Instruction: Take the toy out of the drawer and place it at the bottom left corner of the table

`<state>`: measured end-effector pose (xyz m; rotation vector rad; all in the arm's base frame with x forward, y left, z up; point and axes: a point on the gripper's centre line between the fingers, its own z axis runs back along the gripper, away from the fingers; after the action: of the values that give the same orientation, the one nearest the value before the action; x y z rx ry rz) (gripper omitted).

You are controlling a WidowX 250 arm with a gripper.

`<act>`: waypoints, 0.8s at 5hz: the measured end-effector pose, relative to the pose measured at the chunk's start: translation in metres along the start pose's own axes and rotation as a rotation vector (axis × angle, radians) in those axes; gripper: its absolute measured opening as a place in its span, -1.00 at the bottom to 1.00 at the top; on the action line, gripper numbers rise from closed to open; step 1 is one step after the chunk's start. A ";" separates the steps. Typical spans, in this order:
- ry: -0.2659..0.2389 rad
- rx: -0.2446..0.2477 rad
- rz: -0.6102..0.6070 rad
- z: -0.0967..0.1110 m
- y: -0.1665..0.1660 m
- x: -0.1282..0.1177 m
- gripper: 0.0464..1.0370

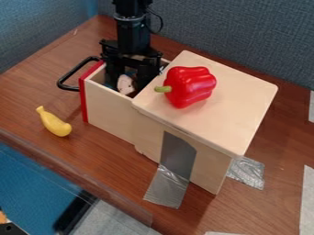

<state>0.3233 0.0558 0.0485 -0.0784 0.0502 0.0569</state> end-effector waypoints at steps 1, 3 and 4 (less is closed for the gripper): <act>-0.015 -0.009 0.009 0.002 0.001 -0.001 -0.17; -0.028 -0.063 -0.007 0.025 0.006 -0.007 -0.44; -0.099 -0.069 -0.015 0.060 0.021 -0.011 -0.44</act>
<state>0.3140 0.0812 0.1073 -0.1451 -0.0518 0.0474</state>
